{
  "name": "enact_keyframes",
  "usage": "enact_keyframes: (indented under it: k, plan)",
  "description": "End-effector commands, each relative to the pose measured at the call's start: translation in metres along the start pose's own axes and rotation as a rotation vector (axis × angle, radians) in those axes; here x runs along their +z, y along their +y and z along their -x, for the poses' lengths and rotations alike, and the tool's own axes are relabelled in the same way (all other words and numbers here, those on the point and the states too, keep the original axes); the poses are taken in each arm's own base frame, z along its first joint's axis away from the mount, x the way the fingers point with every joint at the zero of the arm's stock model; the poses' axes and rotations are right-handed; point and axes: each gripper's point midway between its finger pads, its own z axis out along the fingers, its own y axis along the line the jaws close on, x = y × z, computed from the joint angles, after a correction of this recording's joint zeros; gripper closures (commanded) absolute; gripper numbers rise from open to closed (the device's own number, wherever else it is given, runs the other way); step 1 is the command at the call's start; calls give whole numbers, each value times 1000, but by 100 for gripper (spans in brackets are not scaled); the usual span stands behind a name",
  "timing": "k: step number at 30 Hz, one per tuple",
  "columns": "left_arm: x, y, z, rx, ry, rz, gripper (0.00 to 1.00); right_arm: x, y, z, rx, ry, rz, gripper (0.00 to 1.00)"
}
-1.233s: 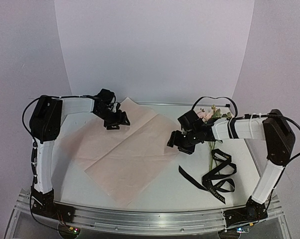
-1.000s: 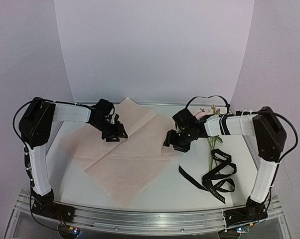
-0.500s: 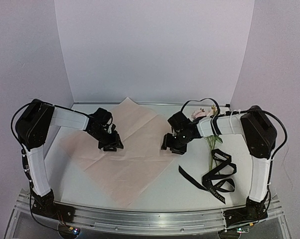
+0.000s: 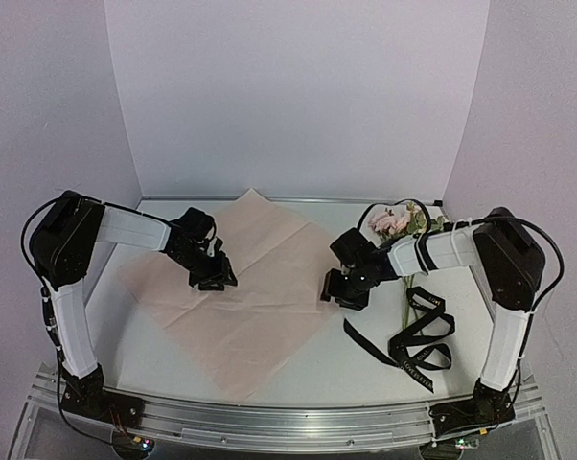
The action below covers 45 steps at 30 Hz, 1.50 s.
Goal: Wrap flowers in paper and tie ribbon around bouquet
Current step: Adjust the flattened wrapping paper at the center of the board, then move the ribbon to the corner of the board.
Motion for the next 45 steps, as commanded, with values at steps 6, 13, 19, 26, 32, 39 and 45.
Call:
enact_keyframes:
  k: [6, 13, 19, 26, 32, 39, 45]
  plan:
    - [7, -13, 7, 43, 4, -46, 59, -13, -27, -13, 48, -12, -75, 44]
    - [8, -13, 8, 36, 5, -29, 59, -19, -24, -10, 45, -23, -62, 44]
    - [-1, -17, 9, 28, -13, -35, 58, -43, -12, 5, 19, -69, -39, 40]
    - [-31, -51, 32, 72, -75, -101, 46, -98, -39, 40, -3, -188, -126, 27]
    - [-68, -83, 48, 115, -138, -162, 34, -120, -102, 60, 17, -212, -252, 26]
    - [-83, -94, 46, 126, -146, -205, 33, -123, -154, 62, 89, -200, -343, 28]
    - [-87, -98, 45, 135, -146, -219, 33, -111, -178, 59, 134, -152, -382, 39]
